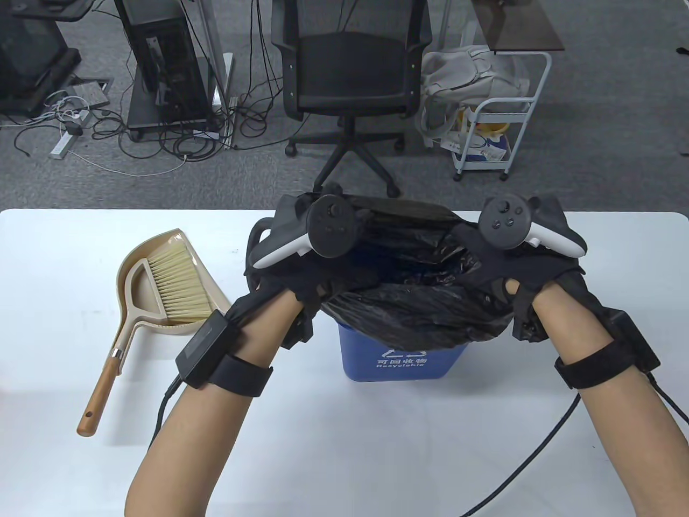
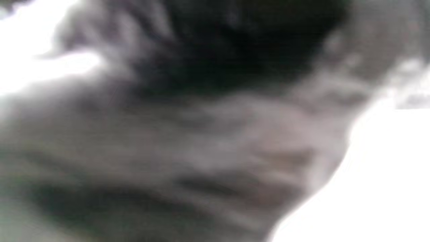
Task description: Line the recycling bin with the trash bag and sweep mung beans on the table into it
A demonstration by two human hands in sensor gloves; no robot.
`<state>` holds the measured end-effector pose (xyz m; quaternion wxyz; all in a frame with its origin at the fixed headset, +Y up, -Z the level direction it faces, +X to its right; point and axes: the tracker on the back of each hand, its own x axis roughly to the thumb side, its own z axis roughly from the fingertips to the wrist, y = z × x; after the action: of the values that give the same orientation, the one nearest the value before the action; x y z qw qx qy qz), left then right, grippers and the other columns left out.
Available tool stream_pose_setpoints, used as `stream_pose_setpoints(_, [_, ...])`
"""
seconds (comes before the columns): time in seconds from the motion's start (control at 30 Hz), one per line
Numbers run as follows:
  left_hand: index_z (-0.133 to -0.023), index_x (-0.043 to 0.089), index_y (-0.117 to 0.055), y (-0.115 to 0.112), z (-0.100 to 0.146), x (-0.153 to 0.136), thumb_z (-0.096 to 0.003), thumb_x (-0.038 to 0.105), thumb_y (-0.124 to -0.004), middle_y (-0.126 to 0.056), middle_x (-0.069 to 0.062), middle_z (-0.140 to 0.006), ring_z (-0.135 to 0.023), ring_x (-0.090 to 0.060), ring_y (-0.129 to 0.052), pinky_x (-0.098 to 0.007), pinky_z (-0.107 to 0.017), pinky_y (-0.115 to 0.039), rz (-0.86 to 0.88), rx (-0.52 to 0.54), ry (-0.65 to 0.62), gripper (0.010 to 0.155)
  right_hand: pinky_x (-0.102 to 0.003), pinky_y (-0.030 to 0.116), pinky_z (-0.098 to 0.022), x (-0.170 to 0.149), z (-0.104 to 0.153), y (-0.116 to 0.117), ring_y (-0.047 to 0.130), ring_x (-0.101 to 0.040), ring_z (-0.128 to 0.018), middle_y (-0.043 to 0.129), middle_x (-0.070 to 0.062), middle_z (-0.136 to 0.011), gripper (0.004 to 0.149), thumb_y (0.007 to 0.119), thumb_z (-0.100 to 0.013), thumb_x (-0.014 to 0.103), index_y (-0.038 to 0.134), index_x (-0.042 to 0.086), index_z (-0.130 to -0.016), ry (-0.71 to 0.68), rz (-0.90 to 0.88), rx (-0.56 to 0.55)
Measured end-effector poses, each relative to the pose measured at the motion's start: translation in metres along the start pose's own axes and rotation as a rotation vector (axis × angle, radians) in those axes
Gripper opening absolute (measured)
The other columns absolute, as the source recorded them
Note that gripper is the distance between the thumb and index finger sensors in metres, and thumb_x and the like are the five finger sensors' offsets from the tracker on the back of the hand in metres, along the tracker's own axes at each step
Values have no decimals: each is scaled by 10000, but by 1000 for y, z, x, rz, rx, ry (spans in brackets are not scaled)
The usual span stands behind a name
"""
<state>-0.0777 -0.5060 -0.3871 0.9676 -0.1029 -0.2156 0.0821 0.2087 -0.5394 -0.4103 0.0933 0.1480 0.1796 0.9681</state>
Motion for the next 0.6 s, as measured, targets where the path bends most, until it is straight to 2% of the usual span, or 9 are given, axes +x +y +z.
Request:
stream_pose_setpoints(0.07, [-1227,170,-375,-13,-9,-7,-409,552,-959,-4,-325,-1215,-1003,-806,-137,-859,-715,-362,-12,-111,34,1076,-833,367,-630,-3,-7,6,195,-797,-939,-40,-390,-1093,942,876,-464,452,382,121,-1194,3,2,23])
stream_pose_setpoints(0.17, [-1226,139,-417,-32,-19,-13,-429,556,-936,48,-318,-1194,-977,-796,-49,-849,-719,-327,30,-262,47,1038,-830,358,-633,-3,-13,12,177,-789,-939,-52,-390,-1088,910,880,-466,440,438,107,-1188,16,18,55])
stream_pose_setpoints(0.3, [-1221,148,-438,-40,-23,-14,-449,548,-919,64,-317,-1184,-977,-782,-33,-826,-729,-318,56,-294,49,993,-830,352,-635,-1,-18,17,165,-784,-940,-55,-392,-1084,873,885,-466,430,499,96,-1174,31,47,80])
stream_pose_setpoints(0.37, [-1225,153,-414,-42,-25,-13,-475,540,-886,62,-310,-1192,-990,-757,-9,-819,-727,-264,62,-329,48,967,-829,354,-635,-1,-19,18,168,-781,-942,-58,-396,-1083,872,887,-466,424,500,90,-1173,36,49,90])
stream_pose_setpoints(0.47, [-1197,131,-520,-41,-25,-14,-471,515,-881,-41,-336,-1202,-993,-745,-62,-816,-717,-289,75,-210,19,898,-827,354,-636,-1,-19,18,172,-783,-941,-60,-397,-1082,879,885,-469,422,487,82,-1176,46,44,97])
stream_pose_setpoints(0.53, [-1166,125,-596,-34,-21,-20,-470,500,-880,-140,-350,-1211,-1001,-748,-148,-807,-713,-364,144,-132,-22,841,-826,356,-636,-1,-19,18,176,-779,-943,-55,-399,-1083,885,881,-472,420,479,67,-1178,52,45,95])
stream_pose_setpoints(0.6, [-1144,134,-652,-22,-14,-32,-470,490,-888,-212,-355,-1217,-1003,-752,-194,-808,-706,-400,349,-46,-79,798,-824,361,-636,0,-18,18,184,-780,-943,-50,-405,-1082,889,876,-476,419,466,61,-1178,59,49,87])
